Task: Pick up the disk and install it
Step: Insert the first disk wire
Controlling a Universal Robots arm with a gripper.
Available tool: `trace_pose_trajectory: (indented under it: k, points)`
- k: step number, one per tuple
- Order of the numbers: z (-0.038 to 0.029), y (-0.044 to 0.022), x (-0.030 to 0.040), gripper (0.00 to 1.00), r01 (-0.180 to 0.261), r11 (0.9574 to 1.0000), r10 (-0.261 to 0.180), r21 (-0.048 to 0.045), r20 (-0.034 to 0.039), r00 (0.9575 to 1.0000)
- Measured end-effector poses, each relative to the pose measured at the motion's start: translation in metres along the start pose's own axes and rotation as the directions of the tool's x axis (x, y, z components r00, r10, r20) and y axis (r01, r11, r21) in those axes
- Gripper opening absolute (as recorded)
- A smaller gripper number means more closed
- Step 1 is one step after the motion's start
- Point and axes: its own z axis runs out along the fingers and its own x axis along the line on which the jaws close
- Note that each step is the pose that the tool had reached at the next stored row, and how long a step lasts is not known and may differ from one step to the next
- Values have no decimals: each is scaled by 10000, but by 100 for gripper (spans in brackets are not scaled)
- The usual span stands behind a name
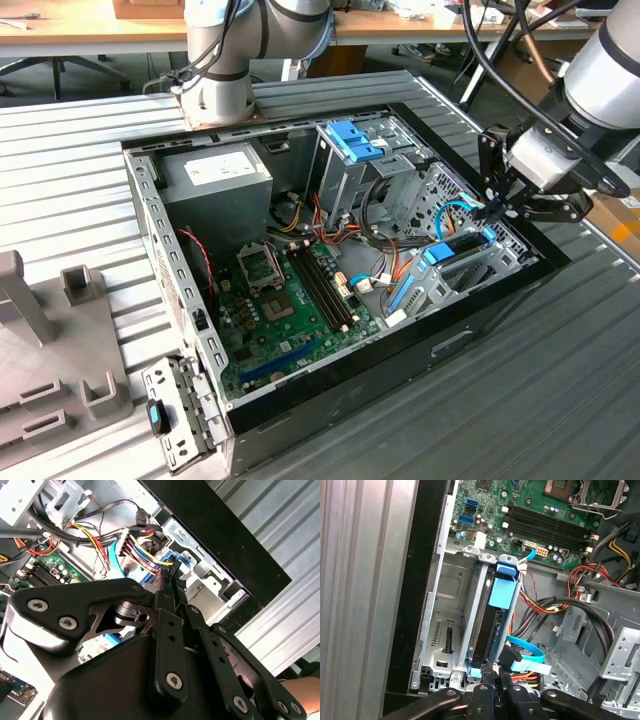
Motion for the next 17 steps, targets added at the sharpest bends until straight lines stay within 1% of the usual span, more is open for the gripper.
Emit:
trace_pose_trajectory:
  k: [1,3,4,5,11,12,15,16,17]
  points:
    - [-2,10,-3,16,-86,10000,86,8,-18,10000]
    - [-2,17,-4,16,-380,9993,380,40,-83,9992]
    - [-2,20,-5,16,-585,9983,586,63,-127,9982]
    - [-3,26,-6,16,-705,9975,706,77,-154,9974]
    - [-18,116,-30,16,-1031,9946,1034,116,-224,9944]
    - [-15,133,-33,16,-1139,9934,1142,130,-244,9932]
    - [-2,152,-36,16,-1453,9892,1458,171,-313,9888]
    - [-2,157,-37,16,-1510,9884,1515,178,-323,9879]
    - [-2,157,-37,16,-1511,9884,1516,178,-325,9879]
